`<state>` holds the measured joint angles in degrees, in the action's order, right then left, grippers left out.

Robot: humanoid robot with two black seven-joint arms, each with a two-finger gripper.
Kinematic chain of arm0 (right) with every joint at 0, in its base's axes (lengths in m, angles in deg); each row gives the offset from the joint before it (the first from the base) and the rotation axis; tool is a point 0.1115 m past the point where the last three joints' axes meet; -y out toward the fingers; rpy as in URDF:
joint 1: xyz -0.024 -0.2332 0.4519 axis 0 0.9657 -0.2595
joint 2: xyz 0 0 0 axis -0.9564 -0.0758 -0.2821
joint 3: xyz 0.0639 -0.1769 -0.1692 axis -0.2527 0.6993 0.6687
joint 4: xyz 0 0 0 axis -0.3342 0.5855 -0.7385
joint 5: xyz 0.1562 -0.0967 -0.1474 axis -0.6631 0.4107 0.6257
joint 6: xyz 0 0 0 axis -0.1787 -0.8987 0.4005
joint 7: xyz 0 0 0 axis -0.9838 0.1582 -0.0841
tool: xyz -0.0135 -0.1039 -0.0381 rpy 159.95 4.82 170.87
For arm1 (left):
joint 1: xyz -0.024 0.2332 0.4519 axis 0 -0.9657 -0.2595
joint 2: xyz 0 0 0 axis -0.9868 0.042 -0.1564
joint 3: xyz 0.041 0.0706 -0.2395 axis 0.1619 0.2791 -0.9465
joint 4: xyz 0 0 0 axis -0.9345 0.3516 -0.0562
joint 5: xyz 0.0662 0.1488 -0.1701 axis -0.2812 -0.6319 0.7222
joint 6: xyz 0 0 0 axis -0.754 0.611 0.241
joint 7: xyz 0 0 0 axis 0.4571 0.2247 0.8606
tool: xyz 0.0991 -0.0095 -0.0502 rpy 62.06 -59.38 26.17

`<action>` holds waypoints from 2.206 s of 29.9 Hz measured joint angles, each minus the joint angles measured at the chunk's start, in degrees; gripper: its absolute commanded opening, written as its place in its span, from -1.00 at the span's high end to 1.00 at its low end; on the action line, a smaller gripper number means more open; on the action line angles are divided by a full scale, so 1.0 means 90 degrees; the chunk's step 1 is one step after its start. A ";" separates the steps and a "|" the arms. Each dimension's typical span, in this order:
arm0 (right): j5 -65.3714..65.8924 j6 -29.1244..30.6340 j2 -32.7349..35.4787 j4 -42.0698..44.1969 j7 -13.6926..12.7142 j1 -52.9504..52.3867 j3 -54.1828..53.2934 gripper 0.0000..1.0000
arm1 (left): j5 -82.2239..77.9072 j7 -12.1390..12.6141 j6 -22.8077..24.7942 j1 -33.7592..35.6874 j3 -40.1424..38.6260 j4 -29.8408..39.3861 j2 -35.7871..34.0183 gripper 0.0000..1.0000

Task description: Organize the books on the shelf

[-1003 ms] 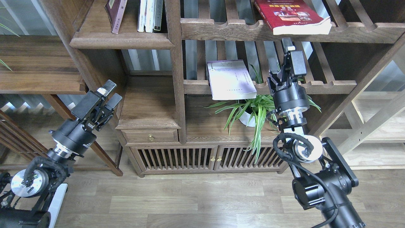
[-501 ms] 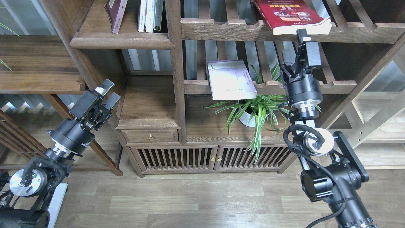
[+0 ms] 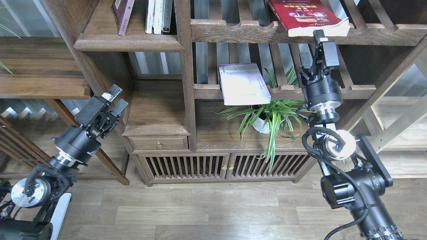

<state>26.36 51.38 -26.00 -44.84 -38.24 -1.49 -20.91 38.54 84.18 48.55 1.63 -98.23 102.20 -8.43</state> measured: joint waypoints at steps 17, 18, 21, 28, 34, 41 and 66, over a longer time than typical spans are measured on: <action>-0.0385 -0.0326 0.1029 -0.0180 -0.0085 -0.0168 -0.0039 -0.99 | 0.0006 0.0000 0.0000 -0.0004 0.0043 -0.0099 -0.0023 -0.98; -0.0403 -0.0329 0.1058 -0.0198 -0.0085 -0.0163 -0.0039 -0.98 | 0.0003 0.0000 0.0000 -0.0002 0.0053 -0.0103 -0.0023 -0.98; -0.0432 -0.0370 0.1107 -0.0238 -0.0085 -0.0160 -0.0039 -0.98 | -0.0003 0.0000 0.0000 0.0015 0.0065 -0.0107 -0.0023 -0.98; -0.0447 -0.0479 0.1110 -0.0276 -0.0091 -0.0227 -0.0013 -0.98 | -0.0004 0.0000 0.0000 0.0033 0.0067 -0.0108 -0.0130 -0.98; -0.0451 -0.0446 0.1216 -0.0284 -0.0105 -0.0206 -0.0002 -0.99 | -0.0004 0.0000 0.0000 0.0033 0.0068 -0.0108 -0.0159 -0.98; -0.0451 -0.0196 0.1490 -0.0284 -0.0110 -0.0013 -0.0054 -0.99 | -0.0015 0.0000 0.0000 0.0053 0.0068 -0.0196 -0.0169 -0.98; -0.0419 0.0782 0.1410 -0.0285 -0.0124 0.1597 -0.0013 -0.98 | -0.0071 0.0000 0.0000 0.0095 0.0188 -0.0380 -0.0247 -0.97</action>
<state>22.59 58.41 -13.31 -47.40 -39.35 12.89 -21.03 37.90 84.18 48.55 2.49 -96.55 98.78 -10.65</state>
